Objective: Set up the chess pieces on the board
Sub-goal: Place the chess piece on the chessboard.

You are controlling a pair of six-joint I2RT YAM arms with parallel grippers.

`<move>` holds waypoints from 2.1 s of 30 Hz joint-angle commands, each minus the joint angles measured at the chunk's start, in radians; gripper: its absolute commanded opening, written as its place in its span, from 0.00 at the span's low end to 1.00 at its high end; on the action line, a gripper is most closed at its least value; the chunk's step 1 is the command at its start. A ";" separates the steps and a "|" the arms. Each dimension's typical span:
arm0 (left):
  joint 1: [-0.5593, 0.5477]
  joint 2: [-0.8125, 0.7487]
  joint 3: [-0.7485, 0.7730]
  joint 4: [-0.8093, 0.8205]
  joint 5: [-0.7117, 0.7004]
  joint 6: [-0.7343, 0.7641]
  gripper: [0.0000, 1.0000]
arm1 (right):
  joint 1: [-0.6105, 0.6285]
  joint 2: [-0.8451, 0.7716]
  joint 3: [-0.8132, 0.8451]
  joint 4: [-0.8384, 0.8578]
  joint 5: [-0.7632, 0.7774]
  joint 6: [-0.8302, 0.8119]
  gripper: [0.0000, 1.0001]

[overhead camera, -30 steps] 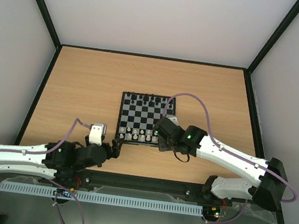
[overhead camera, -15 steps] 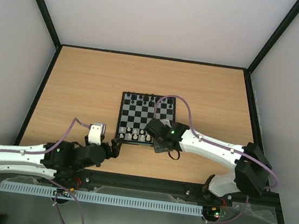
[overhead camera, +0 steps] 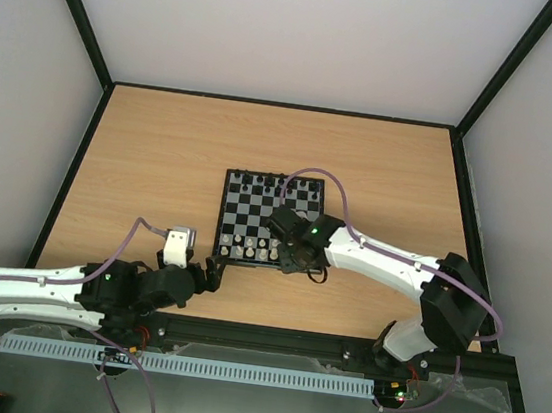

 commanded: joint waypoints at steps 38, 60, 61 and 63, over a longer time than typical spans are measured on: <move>0.017 0.022 -0.010 0.019 0.000 0.021 0.99 | -0.115 0.106 0.004 -0.018 -0.084 -0.132 0.05; 0.024 0.021 -0.011 0.020 -0.001 0.027 0.99 | -0.132 0.138 0.005 0.013 -0.096 -0.150 0.05; 0.024 0.021 -0.011 0.020 -0.001 0.027 0.99 | -0.134 0.140 0.006 0.013 -0.095 -0.151 0.05; 0.025 0.022 -0.011 0.022 -0.001 0.030 0.99 | -0.134 0.142 0.007 0.014 -0.094 -0.153 0.05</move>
